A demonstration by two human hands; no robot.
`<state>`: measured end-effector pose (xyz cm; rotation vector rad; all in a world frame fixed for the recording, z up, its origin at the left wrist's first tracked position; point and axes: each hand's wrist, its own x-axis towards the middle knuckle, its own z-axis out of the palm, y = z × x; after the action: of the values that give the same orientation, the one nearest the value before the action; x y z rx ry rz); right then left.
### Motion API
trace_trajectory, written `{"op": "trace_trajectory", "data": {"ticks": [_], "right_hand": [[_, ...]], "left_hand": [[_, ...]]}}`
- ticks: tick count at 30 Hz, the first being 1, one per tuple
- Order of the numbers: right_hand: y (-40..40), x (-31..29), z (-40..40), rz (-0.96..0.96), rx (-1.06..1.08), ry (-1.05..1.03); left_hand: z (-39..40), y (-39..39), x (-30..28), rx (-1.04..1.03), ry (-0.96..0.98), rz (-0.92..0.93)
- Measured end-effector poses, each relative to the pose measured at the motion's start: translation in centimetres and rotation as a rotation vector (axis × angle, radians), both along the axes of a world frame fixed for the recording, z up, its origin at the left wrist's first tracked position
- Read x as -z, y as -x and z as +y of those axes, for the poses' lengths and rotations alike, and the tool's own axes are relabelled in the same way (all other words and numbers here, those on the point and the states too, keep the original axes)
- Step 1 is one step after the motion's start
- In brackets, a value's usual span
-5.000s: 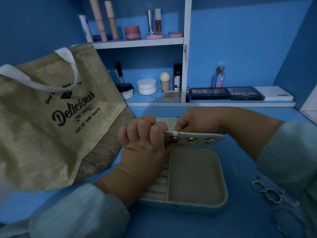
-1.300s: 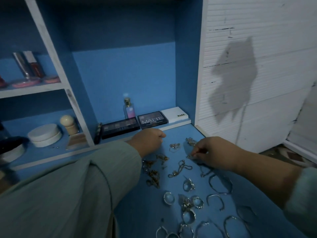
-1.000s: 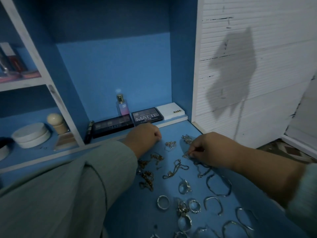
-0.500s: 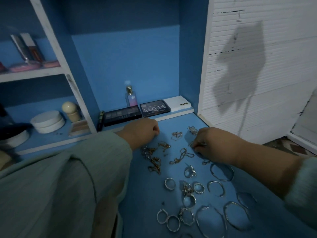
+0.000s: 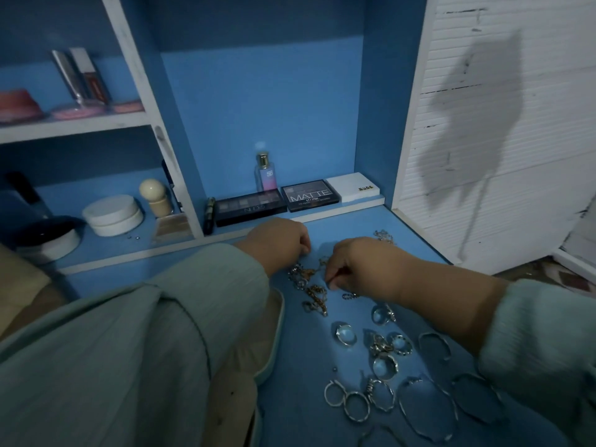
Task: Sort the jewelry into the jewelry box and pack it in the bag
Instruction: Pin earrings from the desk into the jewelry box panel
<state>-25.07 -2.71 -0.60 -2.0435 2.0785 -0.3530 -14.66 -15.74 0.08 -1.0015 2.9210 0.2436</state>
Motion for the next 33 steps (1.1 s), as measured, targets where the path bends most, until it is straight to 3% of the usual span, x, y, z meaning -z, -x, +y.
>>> {"op": "trace_trajectory", "data": {"ticks": [14, 21, 25, 33], "right_hand": [[0.2, -3.2, 3.0, -0.167, 0.038, 0.001], [-5.9, -2.9, 7.3, -0.260, -0.201, -0.179], [-7.7, -1.6, 7.8, -0.253, -0.260, -0.286], [-8.1, -1.8, 5.7, -0.150, -0.165, -0.237]], "left_hand": [[3.6, 0.0, -4.7, -0.005, -0.059, -0.130], [6.0, -0.3, -5.8, 0.015, -0.081, -0.150], [6.9, -1.2, -5.5, -0.016, -0.066, -0.192], [7.8, -5.0, -7.2, -0.041, -0.078, -0.127]]}}
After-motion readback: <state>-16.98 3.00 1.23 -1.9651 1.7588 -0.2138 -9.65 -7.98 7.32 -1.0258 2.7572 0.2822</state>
